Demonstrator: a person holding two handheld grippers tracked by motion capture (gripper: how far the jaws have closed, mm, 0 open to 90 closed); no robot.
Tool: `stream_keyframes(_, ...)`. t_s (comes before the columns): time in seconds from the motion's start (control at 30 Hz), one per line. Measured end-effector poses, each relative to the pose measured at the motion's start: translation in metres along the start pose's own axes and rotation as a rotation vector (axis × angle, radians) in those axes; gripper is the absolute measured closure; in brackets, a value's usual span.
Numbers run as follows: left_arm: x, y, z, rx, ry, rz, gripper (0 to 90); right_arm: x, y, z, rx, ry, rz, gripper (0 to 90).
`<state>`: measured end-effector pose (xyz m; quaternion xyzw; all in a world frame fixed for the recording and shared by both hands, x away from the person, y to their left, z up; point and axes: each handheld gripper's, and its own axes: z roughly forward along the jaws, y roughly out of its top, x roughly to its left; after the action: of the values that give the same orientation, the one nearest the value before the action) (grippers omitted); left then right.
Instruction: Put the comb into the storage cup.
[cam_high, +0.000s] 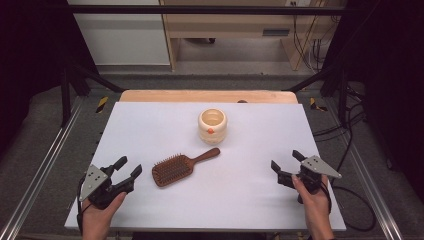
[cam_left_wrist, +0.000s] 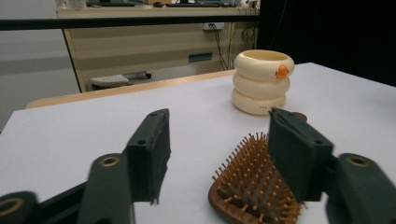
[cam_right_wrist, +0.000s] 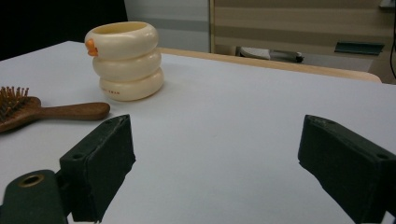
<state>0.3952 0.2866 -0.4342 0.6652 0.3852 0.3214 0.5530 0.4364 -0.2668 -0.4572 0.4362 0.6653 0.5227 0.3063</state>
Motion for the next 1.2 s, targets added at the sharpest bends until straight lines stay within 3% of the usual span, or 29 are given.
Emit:
stream_keyframes(0.27, -0.008, -0.001, 0.002, 0.047, -0.034, 0.007, 63.5, 0.001, -0.001, 0.001, 0.010, -0.002, -0.001, 10.8)
stream_keyframes(0.57, -0.019, -0.004, 0.010, 0.137, -0.124, 0.013, 83.1, 0.001, -0.001, 0.001, 0.016, -0.004, 0.000, 10.8)
stream_keyframes(0.9, -0.029, -0.009, 0.022, 0.253, -0.198, 0.005, 89.3, 0.001, -0.001, 0.002, 0.022, -0.005, -0.005, 11.0)
stream_keyframes(1.2, -0.033, -0.011, 0.026, 0.286, -0.207, 0.019, 88.7, 0.002, -0.001, 0.003, 0.028, -0.002, -0.004, 10.9)
